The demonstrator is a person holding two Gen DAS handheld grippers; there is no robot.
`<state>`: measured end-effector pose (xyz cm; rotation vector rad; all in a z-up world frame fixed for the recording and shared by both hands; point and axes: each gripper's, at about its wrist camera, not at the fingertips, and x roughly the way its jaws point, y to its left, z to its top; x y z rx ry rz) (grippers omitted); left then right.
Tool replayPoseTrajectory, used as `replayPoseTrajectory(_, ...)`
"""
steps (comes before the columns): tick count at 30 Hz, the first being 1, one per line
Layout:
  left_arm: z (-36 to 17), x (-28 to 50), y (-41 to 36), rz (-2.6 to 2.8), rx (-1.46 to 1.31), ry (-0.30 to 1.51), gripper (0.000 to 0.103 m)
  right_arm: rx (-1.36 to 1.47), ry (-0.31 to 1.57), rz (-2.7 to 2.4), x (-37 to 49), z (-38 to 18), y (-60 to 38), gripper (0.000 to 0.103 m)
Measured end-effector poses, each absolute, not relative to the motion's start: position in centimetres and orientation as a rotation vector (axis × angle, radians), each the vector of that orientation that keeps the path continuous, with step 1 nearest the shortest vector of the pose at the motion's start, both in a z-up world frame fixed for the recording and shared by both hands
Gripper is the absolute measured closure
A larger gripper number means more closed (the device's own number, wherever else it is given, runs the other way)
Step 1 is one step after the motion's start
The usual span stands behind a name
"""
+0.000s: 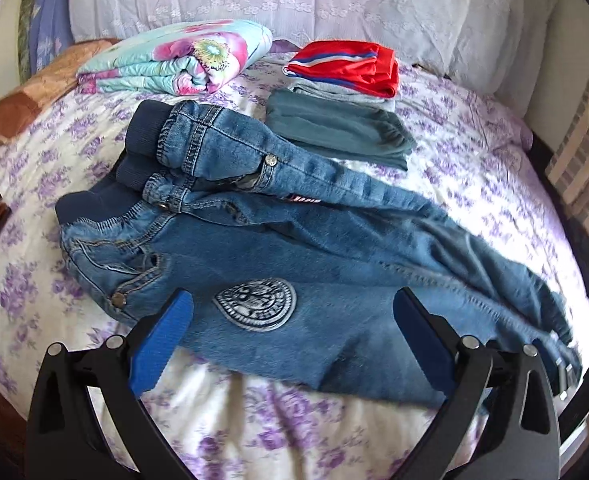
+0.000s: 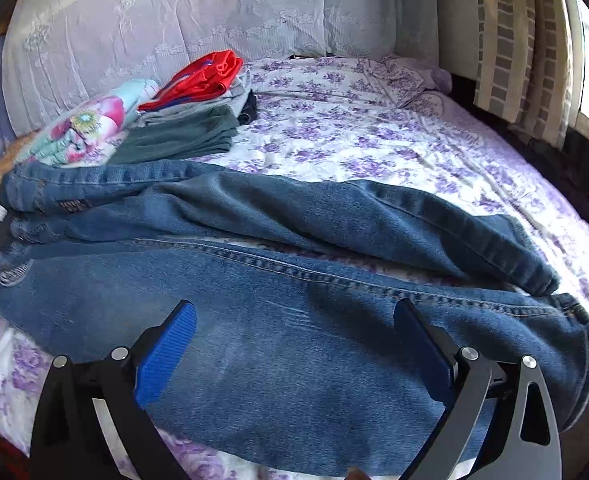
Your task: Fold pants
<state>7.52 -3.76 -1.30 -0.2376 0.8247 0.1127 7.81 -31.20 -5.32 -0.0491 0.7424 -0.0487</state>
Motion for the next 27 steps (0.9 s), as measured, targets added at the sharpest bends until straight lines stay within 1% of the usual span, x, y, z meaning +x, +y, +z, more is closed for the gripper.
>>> replayPoseTrajectory(14,-3.1,5.5,-0.7,0.055,-0.207,0.820,0.005,-0.062,0.771,-0.083,6.1,-3.6,-31.2,0.003)
replayPoseTrajectory(22,-5.6,4.8,1.6,-0.002,-0.207,0.866,0.005,-0.184,0.810,-0.155,5.7,-4.4,-29.1,0.003)
replayPoseTrajectory(27,-7.7,5.0,4.5,-0.008,-0.282,0.898,0.005,-0.299,0.811,-0.208,5.6,-5.1,-27.5,0.004)
